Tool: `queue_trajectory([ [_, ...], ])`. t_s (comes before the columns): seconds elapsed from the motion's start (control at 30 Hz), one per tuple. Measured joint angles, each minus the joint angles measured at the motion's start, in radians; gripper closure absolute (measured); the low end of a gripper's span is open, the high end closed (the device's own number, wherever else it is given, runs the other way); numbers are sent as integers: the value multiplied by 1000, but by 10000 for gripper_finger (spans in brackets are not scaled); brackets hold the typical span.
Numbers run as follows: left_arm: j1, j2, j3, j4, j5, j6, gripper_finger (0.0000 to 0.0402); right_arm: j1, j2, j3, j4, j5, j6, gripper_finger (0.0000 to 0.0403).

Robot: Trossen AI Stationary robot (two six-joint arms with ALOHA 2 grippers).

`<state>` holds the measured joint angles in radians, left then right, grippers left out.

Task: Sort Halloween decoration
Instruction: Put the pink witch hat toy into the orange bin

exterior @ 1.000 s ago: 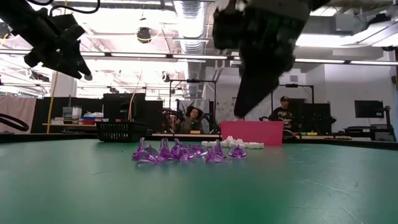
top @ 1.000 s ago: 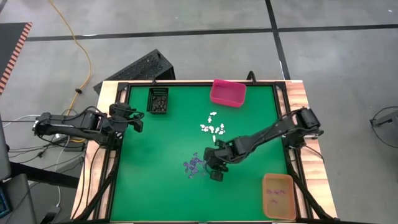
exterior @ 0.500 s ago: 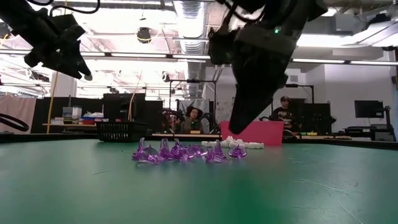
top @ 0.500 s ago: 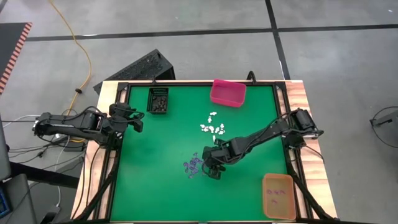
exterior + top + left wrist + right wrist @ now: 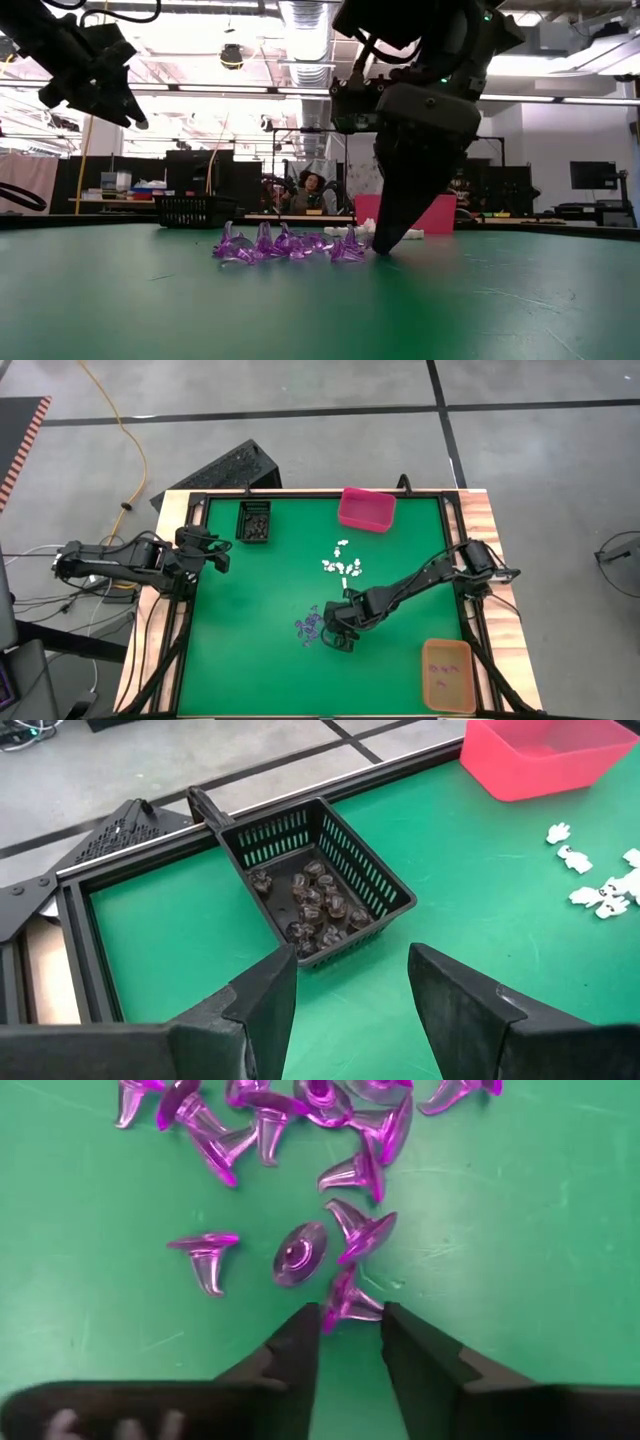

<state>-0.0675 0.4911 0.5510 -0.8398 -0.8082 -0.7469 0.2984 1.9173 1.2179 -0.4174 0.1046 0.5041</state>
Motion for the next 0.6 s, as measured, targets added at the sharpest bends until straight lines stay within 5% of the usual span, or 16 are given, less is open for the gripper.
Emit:
queue_trajectory([
  [0.23,0,0,0,0,-1,1,219,-1,-3,0,-15,-2,22,385],
  [0.6,0,0,0,0,-2,1,219,6,-8,-1,-18,-1,73,388],
])
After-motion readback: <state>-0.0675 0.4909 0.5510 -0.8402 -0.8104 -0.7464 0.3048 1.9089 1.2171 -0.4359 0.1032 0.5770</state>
